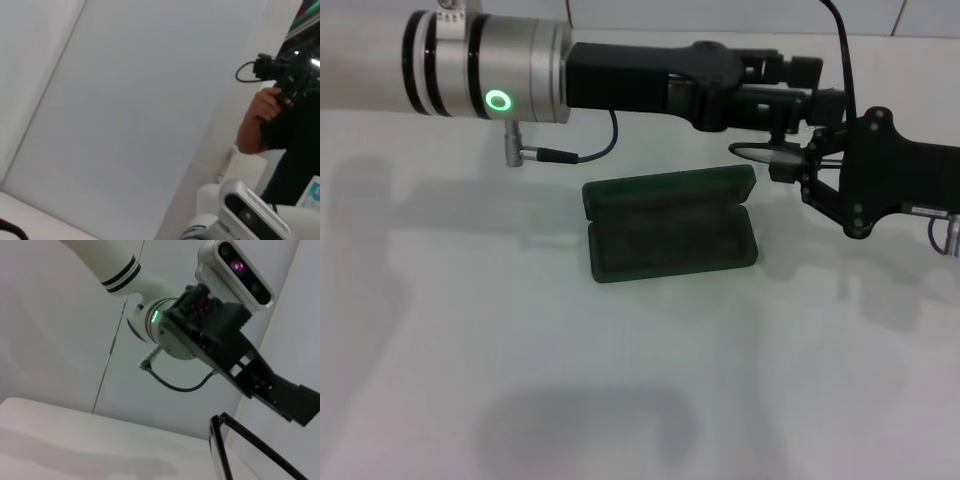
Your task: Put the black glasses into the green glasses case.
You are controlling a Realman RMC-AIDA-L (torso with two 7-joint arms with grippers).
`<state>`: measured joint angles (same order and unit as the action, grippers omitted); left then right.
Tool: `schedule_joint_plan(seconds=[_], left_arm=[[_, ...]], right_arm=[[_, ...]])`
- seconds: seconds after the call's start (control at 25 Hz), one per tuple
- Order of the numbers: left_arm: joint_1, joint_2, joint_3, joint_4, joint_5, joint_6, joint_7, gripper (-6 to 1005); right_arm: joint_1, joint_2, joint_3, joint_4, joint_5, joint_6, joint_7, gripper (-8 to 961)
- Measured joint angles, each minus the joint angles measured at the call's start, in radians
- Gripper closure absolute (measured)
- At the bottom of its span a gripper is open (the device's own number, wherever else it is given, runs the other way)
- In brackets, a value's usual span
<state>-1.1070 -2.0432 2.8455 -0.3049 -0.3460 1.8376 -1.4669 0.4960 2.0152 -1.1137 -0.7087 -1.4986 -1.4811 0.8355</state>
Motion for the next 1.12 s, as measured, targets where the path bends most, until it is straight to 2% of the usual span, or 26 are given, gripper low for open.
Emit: schedule_joint_plan(seconds=[0.2, 0.52, 0.64, 0.76, 0.96, 1.04, 1.12], left_arm=[[0.007, -0.001, 0.000, -0.010, 0.021, -0.016, -0.014, 206], [-0.003, -0.016, 0.000, -0.008, 0.099, -0.080, -0.041, 206], [0.001, -0.015, -0.001, -0.005, 0.070, -0.075, -0.033, 207], [0.028, -0.004, -0.002, -0.005, -0.012, -0.070, -0.026, 207], [0.080, 0.009, -0.002, -0.015, -0.051, -0.138, 0.004, 207], [0.090, 0.002, -0.001, -0.015, -0.039, -0.222, 0.011, 208], [0.082, -0.015, 0.000, -0.008, -0.024, -0.293, 0.014, 208]], right_arm=[[-0.002, -0.001, 0.000, 0.000, 0.000, -0.003, -0.003, 845], [-0.003, -0.001, 0.000, 0.001, 0.000, -0.008, -0.009, 841], [-0.013, -0.001, 0.000, -0.001, 0.000, -0.015, -0.012, 840], [-0.021, -0.002, 0.002, -0.004, -0.013, -0.040, -0.017, 838], [-0.027, -0.005, 0.003, -0.014, -0.026, -0.211, -0.051, 836], [-0.033, 0.003, -0.002, -0.021, -0.018, -0.331, -0.086, 835], [-0.032, 0.006, -0.014, -0.024, -0.015, -0.356, -0.083, 834]])
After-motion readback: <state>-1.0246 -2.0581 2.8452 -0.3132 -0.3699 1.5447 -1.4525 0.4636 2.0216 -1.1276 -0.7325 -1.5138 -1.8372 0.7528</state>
